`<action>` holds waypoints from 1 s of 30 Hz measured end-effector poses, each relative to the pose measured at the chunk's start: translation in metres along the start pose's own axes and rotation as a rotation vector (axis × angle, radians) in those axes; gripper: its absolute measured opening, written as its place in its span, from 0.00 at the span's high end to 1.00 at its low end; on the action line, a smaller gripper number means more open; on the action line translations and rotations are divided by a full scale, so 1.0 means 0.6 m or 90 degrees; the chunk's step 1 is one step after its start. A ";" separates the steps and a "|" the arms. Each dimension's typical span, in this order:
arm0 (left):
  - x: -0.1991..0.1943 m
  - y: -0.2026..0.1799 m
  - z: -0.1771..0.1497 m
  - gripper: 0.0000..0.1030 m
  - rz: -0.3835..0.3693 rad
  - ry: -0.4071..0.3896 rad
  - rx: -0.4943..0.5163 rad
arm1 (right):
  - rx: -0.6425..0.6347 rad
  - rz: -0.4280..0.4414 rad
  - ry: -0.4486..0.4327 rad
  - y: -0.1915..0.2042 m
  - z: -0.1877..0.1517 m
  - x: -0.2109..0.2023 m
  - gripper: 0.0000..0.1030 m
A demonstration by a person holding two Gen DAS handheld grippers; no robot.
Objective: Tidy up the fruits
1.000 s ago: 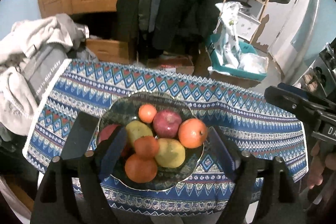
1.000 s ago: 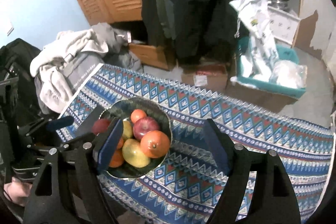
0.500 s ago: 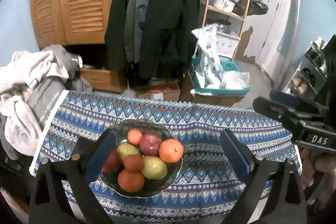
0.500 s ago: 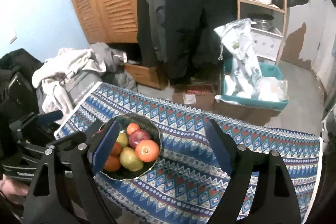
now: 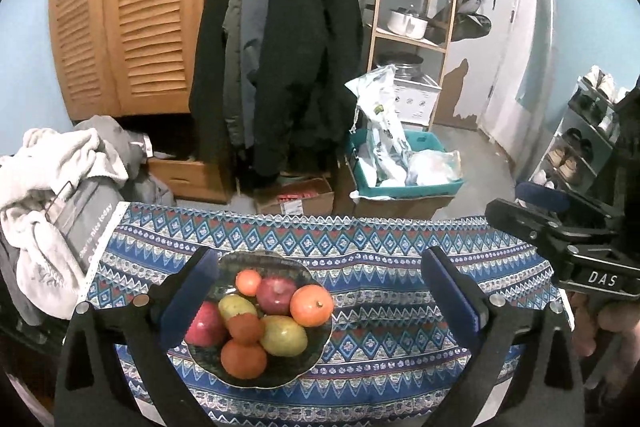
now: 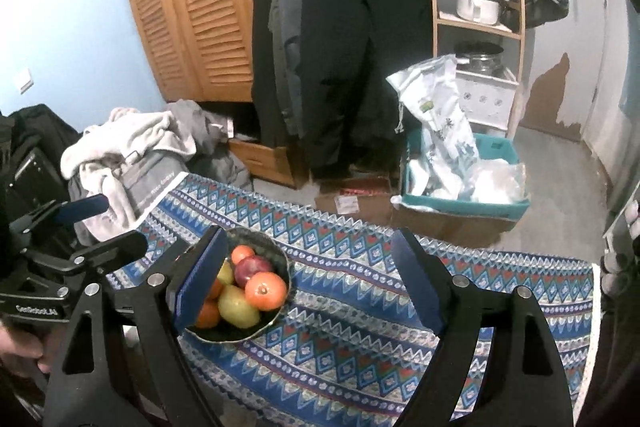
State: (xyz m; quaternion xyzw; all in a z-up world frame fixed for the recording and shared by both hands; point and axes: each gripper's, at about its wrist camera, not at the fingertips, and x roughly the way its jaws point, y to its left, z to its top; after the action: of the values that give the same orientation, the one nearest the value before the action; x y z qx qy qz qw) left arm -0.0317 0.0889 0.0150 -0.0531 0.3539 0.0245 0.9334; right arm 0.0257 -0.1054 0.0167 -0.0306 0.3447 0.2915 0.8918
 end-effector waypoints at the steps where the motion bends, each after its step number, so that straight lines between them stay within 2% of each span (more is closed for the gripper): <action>1: 0.001 -0.001 0.000 0.01 0.001 0.001 0.001 | -0.002 -0.002 -0.002 -0.002 0.000 -0.001 0.19; 17: 0.024 -0.021 -0.006 0.01 0.013 0.031 0.017 | -0.005 -0.005 0.009 -0.016 -0.016 0.001 0.19; 30: 0.021 -0.024 -0.005 0.01 0.013 0.023 0.022 | -0.006 -0.005 0.009 -0.016 -0.018 -0.001 0.19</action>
State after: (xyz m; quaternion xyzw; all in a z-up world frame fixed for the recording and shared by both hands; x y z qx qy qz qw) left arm -0.0231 0.0743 0.0054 -0.0334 0.3713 0.0271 0.9275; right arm 0.0241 -0.1161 0.0075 -0.0381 0.3492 0.2898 0.8903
